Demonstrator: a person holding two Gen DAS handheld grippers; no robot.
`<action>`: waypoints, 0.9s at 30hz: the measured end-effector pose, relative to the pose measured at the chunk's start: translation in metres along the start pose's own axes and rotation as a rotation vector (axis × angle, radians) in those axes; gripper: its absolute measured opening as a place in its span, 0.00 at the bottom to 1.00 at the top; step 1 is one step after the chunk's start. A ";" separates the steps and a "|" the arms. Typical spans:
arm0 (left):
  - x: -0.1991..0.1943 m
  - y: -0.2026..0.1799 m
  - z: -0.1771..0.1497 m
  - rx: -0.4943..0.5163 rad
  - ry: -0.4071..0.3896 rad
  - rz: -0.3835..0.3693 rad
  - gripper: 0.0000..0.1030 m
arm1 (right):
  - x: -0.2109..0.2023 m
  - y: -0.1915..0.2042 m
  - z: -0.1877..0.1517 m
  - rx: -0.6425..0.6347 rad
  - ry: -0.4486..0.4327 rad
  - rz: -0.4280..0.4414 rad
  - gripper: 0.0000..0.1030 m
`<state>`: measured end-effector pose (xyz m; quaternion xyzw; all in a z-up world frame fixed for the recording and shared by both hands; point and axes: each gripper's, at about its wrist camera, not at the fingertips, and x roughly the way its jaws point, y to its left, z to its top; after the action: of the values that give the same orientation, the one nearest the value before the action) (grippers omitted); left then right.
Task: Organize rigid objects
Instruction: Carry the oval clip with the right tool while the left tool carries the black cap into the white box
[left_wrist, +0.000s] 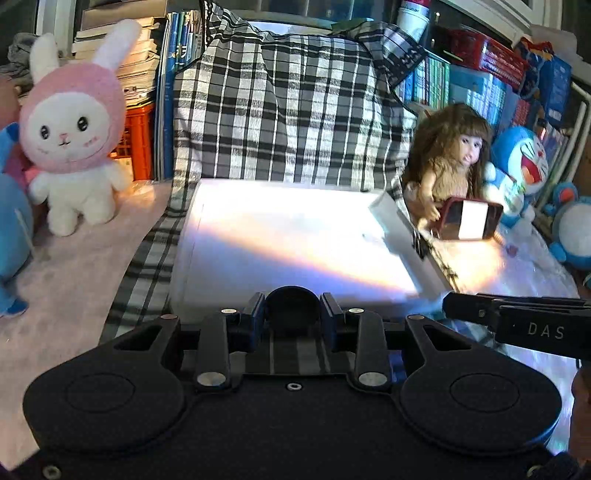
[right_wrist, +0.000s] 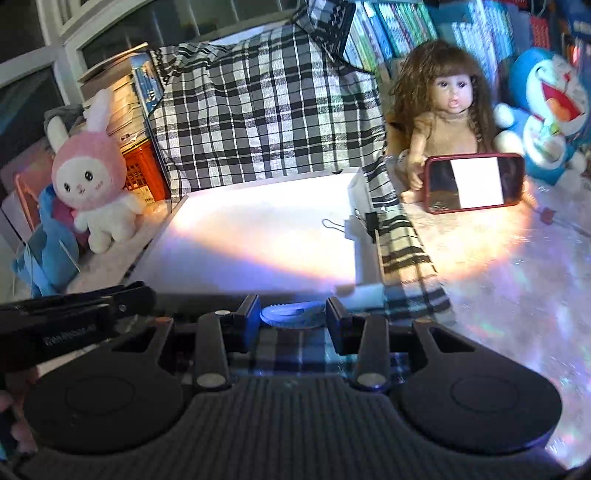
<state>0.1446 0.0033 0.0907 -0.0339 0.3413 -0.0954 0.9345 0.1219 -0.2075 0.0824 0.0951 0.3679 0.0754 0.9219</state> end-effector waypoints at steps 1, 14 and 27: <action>0.006 0.000 0.005 0.006 -0.004 -0.007 0.30 | 0.006 0.000 0.007 0.008 0.012 0.002 0.43; 0.092 0.007 0.037 -0.032 0.111 0.052 0.30 | 0.086 -0.013 0.044 0.016 0.129 -0.035 0.43; 0.127 0.006 0.030 0.002 0.131 0.087 0.30 | 0.123 -0.017 0.041 0.019 0.143 -0.053 0.43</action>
<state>0.2605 -0.0164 0.0328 -0.0115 0.4027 -0.0570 0.9135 0.2397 -0.2033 0.0254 0.0883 0.4360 0.0542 0.8940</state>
